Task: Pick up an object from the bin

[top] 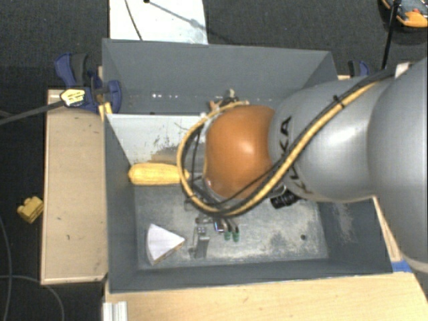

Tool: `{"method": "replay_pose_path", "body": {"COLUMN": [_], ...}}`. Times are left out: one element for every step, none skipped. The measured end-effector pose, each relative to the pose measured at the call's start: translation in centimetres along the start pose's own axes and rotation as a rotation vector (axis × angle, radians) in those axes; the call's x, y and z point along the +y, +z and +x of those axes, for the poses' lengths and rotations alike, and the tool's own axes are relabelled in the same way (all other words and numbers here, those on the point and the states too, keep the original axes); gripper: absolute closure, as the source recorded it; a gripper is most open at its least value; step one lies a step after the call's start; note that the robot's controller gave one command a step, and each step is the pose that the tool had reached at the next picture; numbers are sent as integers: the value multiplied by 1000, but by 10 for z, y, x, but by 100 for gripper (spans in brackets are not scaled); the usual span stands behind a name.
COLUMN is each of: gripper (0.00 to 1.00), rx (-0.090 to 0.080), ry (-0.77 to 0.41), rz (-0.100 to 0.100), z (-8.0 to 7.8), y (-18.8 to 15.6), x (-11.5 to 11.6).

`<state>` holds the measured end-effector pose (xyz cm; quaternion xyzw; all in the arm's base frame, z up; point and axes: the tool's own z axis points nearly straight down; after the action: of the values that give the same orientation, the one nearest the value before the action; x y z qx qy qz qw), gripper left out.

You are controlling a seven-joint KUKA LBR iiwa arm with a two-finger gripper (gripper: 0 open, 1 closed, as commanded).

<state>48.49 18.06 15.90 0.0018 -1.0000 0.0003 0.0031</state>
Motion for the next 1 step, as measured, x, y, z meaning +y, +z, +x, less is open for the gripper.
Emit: {"method": "replay_pose_path", "body": {"gripper": [0], "rx": [-8], "ry": [7], "rz": [-2], "z": [-2], "y": [-5], "x": [-1]}}
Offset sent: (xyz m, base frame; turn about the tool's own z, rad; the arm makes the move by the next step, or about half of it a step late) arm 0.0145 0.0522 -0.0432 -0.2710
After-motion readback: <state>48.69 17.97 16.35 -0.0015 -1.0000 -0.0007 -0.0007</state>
